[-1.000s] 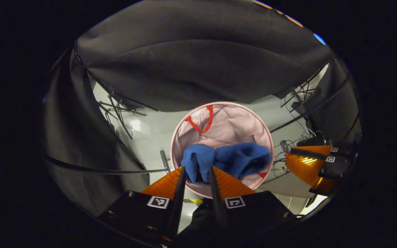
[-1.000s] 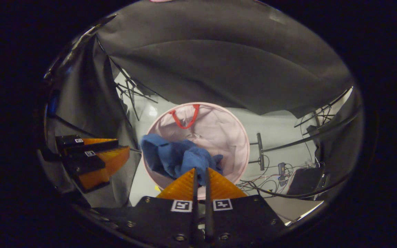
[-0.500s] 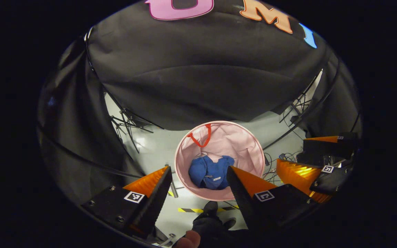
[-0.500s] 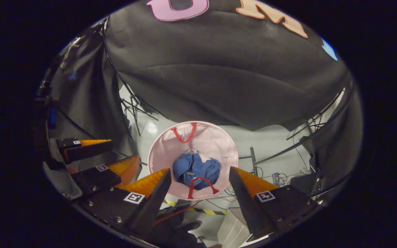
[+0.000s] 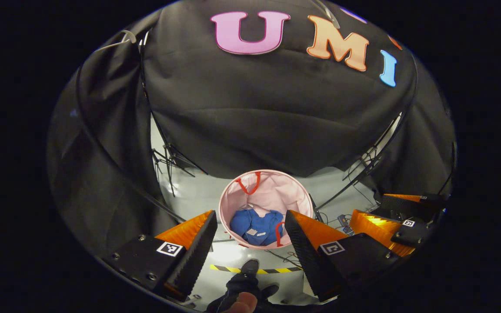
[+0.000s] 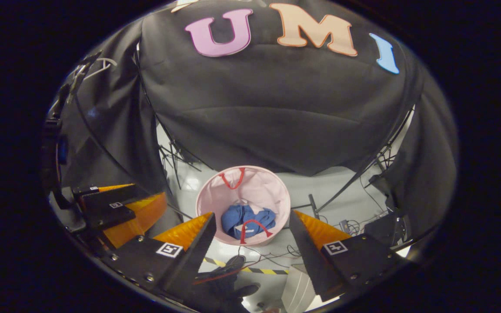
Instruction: Grasp the clothes on the hanger with both hands and then place them into the laundry hamper below.
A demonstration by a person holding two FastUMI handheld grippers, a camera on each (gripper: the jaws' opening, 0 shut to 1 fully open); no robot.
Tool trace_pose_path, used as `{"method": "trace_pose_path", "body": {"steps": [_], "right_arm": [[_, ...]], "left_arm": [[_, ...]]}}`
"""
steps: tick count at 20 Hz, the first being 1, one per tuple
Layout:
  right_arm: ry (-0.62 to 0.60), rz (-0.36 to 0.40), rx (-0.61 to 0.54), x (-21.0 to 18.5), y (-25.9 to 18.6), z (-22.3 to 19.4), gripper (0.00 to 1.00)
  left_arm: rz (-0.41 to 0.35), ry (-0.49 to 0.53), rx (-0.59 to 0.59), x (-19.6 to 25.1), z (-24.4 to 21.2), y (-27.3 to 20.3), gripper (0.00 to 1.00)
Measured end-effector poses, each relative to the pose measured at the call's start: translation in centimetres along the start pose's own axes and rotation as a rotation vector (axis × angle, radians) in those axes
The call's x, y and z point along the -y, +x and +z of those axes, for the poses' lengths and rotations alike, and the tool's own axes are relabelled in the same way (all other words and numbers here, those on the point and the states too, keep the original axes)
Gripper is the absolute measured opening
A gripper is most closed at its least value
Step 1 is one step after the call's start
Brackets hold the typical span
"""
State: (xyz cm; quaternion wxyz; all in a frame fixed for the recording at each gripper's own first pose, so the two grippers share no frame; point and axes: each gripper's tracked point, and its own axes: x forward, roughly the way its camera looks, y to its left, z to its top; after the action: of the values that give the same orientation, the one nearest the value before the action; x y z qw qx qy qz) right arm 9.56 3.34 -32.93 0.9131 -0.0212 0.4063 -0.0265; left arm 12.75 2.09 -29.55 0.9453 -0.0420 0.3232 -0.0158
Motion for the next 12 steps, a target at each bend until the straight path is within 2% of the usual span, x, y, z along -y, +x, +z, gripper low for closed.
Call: {"method": "trace_pose_path", "body": {"steps": [5,8,9,12], "right_arm": [[0.013,0.001,0.091,0.7,-3.4,2.2,0.98],[0.049,0.019,0.152,0.1,-5.2,4.1,1.0],[0.056,0.019,0.177,0.3,-6.0,5.0,0.98],[0.069,0.011,0.249,1.5,-8.3,7.7,1.0]], "left_arm": [[-0.012,0.006,0.068,0.3,1.2,-3.3,0.97],[-0.006,0.025,0.121,1.1,3.2,-5.2,0.97],[0.0,0.03,0.146,1.1,4.1,-5.9,0.97],[0.013,0.033,0.209,1.8,6.7,-8.4,0.97]]}}
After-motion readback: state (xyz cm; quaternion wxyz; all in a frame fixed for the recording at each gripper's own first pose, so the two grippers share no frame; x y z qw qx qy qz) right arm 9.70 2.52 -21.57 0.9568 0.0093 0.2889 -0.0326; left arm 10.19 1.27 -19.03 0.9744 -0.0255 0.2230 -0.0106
